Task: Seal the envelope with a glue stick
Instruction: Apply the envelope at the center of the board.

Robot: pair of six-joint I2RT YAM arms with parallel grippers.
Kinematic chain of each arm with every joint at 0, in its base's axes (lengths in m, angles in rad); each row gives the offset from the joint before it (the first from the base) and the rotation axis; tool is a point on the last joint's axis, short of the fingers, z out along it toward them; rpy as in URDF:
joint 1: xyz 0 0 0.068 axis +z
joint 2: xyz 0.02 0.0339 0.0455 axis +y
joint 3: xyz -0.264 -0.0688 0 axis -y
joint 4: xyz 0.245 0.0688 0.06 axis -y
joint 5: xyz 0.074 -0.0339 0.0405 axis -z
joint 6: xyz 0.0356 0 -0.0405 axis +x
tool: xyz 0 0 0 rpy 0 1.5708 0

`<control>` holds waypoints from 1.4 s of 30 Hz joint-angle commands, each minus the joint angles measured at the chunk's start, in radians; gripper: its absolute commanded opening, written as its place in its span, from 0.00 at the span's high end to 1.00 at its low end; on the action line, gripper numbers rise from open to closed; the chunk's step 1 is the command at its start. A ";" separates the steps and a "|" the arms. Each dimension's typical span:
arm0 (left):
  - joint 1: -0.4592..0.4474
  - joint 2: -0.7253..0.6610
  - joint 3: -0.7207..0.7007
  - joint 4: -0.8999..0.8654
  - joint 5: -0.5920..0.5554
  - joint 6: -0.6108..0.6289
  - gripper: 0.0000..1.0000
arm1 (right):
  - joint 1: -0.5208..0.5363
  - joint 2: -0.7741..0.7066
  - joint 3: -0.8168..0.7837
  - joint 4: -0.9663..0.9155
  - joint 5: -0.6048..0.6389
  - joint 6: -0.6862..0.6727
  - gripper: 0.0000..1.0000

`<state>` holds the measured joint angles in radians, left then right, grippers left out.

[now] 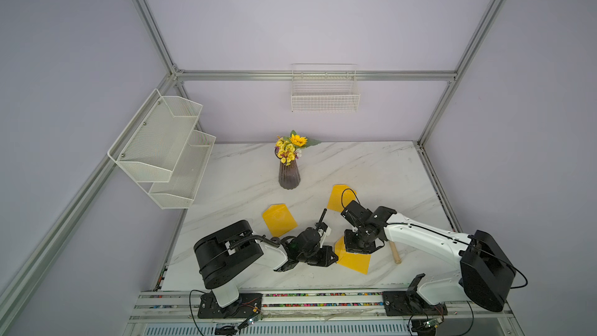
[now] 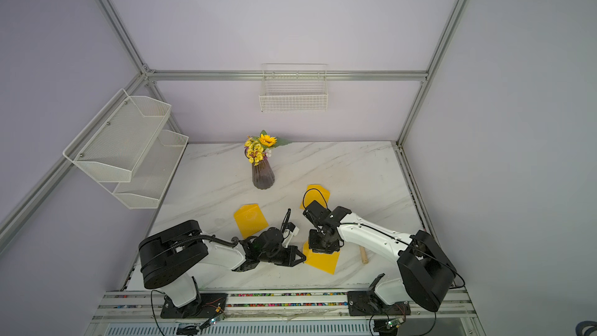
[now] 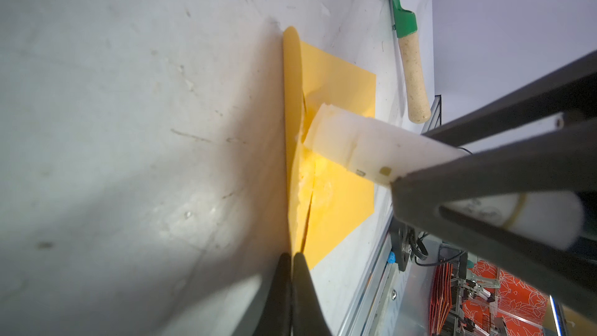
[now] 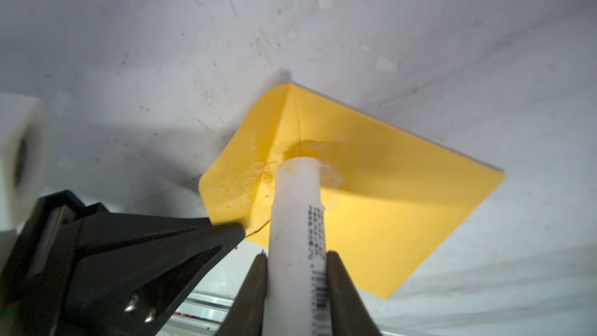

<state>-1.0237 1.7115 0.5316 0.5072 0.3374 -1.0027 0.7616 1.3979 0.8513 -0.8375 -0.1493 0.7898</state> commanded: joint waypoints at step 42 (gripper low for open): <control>0.200 -0.407 0.195 -0.800 -0.021 0.371 0.66 | -0.255 -0.254 0.042 0.000 -0.200 -0.061 1.00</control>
<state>-0.8314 1.2640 0.6735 -0.3214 0.2554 -0.6807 0.5156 1.1625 0.8768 -0.8562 -0.3328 0.7486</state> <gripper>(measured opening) 0.340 0.281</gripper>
